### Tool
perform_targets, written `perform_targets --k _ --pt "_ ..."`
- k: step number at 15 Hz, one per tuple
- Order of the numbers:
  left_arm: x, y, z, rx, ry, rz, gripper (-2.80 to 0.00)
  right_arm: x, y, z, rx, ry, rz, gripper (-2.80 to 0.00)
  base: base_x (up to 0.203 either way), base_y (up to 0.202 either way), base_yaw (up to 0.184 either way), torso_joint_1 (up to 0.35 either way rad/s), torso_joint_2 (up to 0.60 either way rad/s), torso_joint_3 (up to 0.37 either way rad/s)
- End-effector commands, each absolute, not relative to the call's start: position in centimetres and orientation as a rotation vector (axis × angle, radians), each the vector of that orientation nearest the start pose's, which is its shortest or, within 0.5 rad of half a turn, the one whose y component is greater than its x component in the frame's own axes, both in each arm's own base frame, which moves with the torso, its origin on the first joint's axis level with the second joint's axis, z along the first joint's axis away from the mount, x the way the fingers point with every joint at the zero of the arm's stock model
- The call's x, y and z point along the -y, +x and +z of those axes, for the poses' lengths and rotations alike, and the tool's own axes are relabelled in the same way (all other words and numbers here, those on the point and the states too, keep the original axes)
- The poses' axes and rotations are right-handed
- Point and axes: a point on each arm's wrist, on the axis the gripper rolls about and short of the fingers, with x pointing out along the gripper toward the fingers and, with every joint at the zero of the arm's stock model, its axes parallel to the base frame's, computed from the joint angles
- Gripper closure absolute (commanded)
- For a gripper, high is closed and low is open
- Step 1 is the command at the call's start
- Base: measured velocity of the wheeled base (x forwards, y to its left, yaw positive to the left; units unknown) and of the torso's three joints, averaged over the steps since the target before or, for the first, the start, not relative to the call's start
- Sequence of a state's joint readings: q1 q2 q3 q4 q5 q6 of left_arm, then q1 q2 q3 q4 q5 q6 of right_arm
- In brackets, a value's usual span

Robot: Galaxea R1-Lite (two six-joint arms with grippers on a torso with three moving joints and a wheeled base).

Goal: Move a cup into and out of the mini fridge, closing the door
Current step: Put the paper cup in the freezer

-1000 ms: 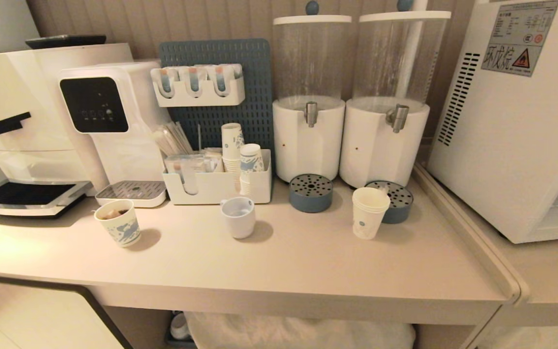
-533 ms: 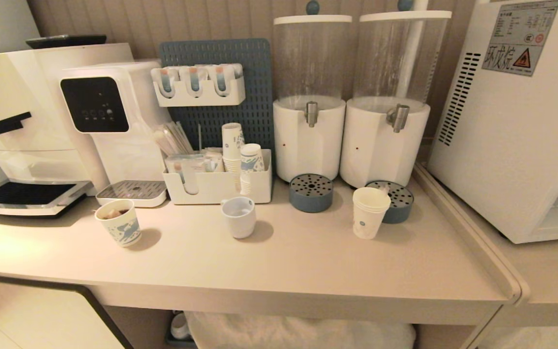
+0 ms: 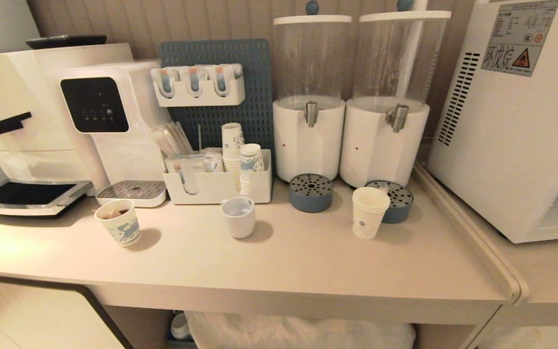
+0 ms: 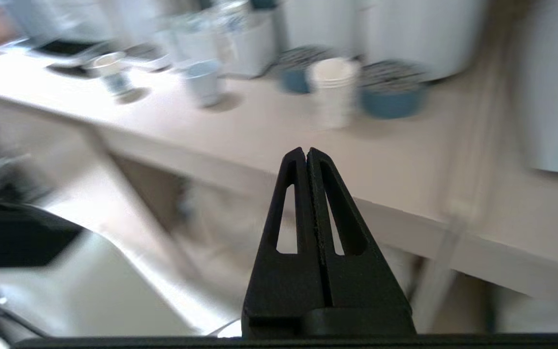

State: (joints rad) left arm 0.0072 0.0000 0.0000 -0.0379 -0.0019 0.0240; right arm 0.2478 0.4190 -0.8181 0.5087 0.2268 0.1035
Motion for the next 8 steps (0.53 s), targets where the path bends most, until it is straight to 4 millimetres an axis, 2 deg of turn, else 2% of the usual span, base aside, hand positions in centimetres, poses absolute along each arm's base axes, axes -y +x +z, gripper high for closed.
perform_targets --k 1,2,4,5,8 --pt "0.0 -2.1 7.4 0.021 0.016 0.008 -2.8 -1.2 2.1 26.3 -0.29 0.102 0.523 0.0 0.0 0.0 0.0 0.0 0.0 0.0" --pt "0.0 -2.1 7.4 0.021 0.015 0.008 -2.8 -1.9 4.1 26.3 -0.284 0.104 0.52 0.0 0.0 0.0 0.0 0.0 0.0 0.0" --pt "0.0 -2.1 7.4 0.021 0.015 0.008 -2.8 -3.2 8.0 25.1 -0.293 0.079 0.477 0.0 0.0 0.0 0.0 0.0 0.0 0.0" --pt "0.0 -2.1 7.4 0.021 0.015 0.007 -2.8 -3.6 9.8 23.7 -0.298 0.061 0.453 -2.8 0.0 0.0 0.0 0.0 0.0 0.0" --pt "0.0 -2.1 7.4 0.021 0.015 0.008 -2.8 -4.2 12.7 20.1 -0.288 0.016 0.432 -2.8 0.0 0.0 0.0 0.0 0.0 0.0"
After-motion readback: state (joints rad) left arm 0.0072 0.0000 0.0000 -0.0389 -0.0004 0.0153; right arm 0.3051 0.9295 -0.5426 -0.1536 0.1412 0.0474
